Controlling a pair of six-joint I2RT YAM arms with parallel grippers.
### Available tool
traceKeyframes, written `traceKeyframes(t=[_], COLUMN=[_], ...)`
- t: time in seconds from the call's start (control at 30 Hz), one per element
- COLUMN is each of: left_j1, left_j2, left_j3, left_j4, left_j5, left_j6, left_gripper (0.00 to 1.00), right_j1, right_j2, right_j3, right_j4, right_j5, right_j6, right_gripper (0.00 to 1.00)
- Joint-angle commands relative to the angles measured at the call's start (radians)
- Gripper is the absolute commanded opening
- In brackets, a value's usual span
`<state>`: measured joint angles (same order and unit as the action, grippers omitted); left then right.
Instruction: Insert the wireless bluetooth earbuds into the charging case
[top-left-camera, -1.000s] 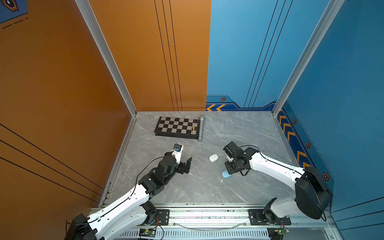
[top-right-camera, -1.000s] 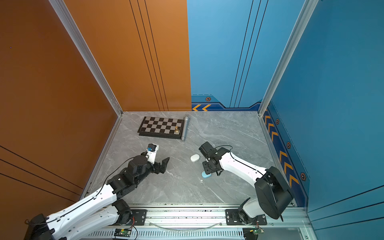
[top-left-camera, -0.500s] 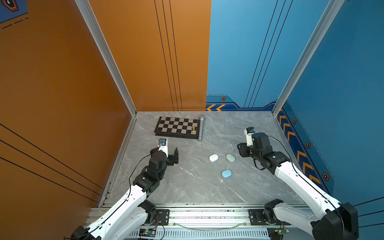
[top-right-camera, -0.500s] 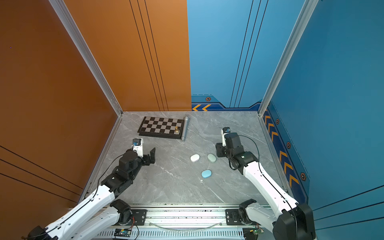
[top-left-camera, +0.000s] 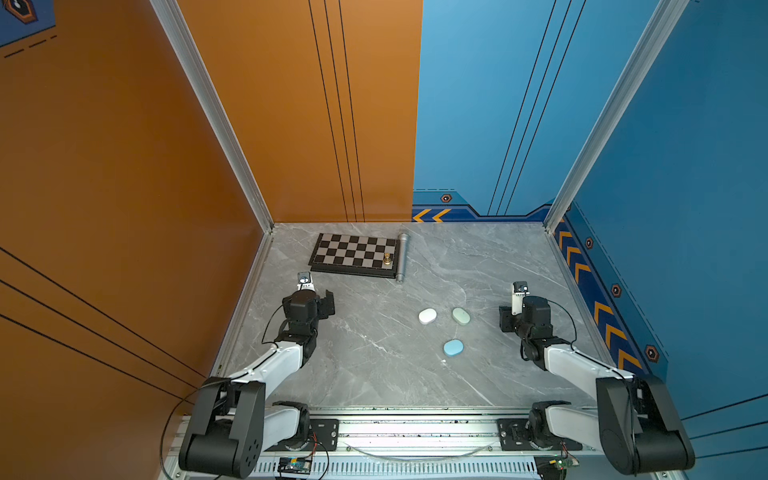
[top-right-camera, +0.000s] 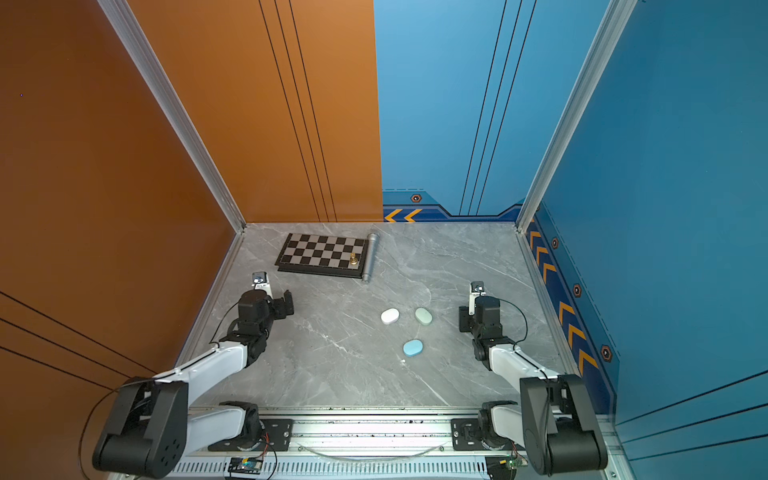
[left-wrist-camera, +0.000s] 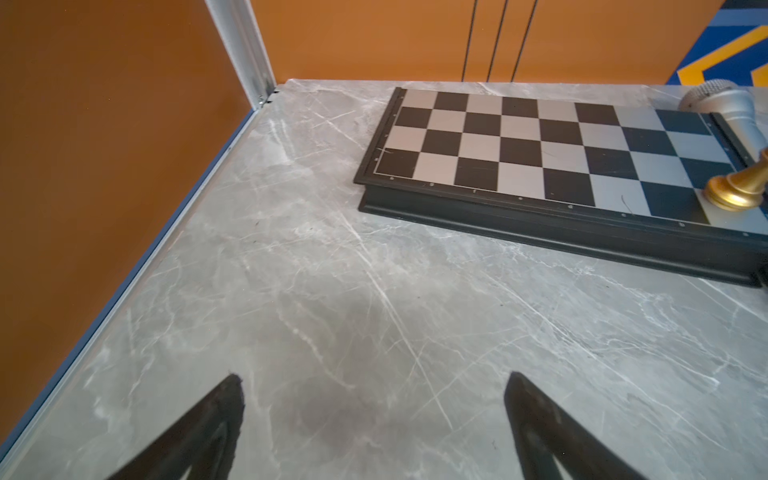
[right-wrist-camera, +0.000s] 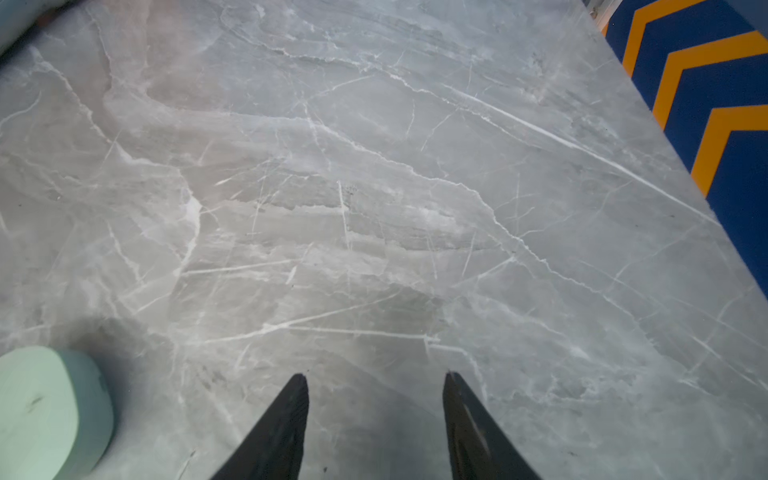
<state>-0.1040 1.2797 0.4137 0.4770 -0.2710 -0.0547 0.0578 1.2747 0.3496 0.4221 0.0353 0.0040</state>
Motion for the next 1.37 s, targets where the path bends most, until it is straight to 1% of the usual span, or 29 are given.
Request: traceKeyframes(t=[0.0,0.1,0.13,0.2,0.23,0.27,0.3,0.33,0.37,0.43,0.47,0.5,0.6,0.93,1.33], left_j1=[-0.001,0.010,0.011,0.023,0.026,0.026,0.040,0.063,0.074,0.078,0.083,0.083,0.064,0.063,0.063], left_j2=[0.088,0.169,0.200,0.239,0.294,0.313,0.284,0.267,0.275,0.283,0.283,0.283,0.279,0.282,0.282], left_j3=[0.028,0.011,-0.006,-0.038,-0.068,-0.063,-0.032,-0.024,-0.031,-0.037,-0.037,-0.038,-0.042,-0.039,-0.039], left_j4=[0.152,0.247,0.317,0.387,0.535,0.555,0.440,0.390,0.421,0.446,0.447,0.448,0.451,0.451,0.451], left_j5=[0.085,0.111,0.109,0.030,0.022,-0.003,-0.008,0.034,0.051,0.061,0.071,0.069,0.051,0.064,0.064], left_j6=[0.117,0.130,0.128,0.082,0.088,0.088,0.050,0.034,0.031,0.034,0.033,0.033,0.046,0.055,0.055], left_gripper=[0.98,0.98,0.98,0.98,0.98,0.98,0.98,0.98,0.98,0.98,0.98,0.98,0.98,0.98,0.98], right_j1=[-0.013,-0.038,-0.049,-0.057,-0.058,-0.058,-0.063,-0.067,-0.068,-0.067,-0.068,-0.069,-0.067,-0.063,-0.051], right_j2=[0.094,0.195,0.229,0.287,0.262,0.255,0.271,0.281,0.265,0.273,0.276,0.269,0.272,0.273,0.275], right_j3=[-0.005,0.006,-0.008,-0.028,-0.005,0.020,0.014,0.012,0.023,0.019,0.019,0.026,0.021,0.022,0.029], right_j4=[0.374,0.448,0.500,0.605,0.511,0.460,0.513,0.522,0.471,0.501,0.497,0.476,0.489,0.493,0.476], right_j5=[-0.035,-0.071,-0.086,-0.097,-0.087,-0.081,-0.082,-0.076,-0.072,-0.071,-0.072,-0.073,-0.069,-0.059,0.008], right_j6=[0.005,0.006,0.011,0.032,0.026,0.026,0.040,0.052,0.046,0.051,0.054,0.049,0.049,0.050,0.057], right_gripper=[0.54,0.54,0.54,0.55,0.56,0.58,0.64,0.69,0.75,0.83,0.89,0.99,1.00,1.00,1.00])
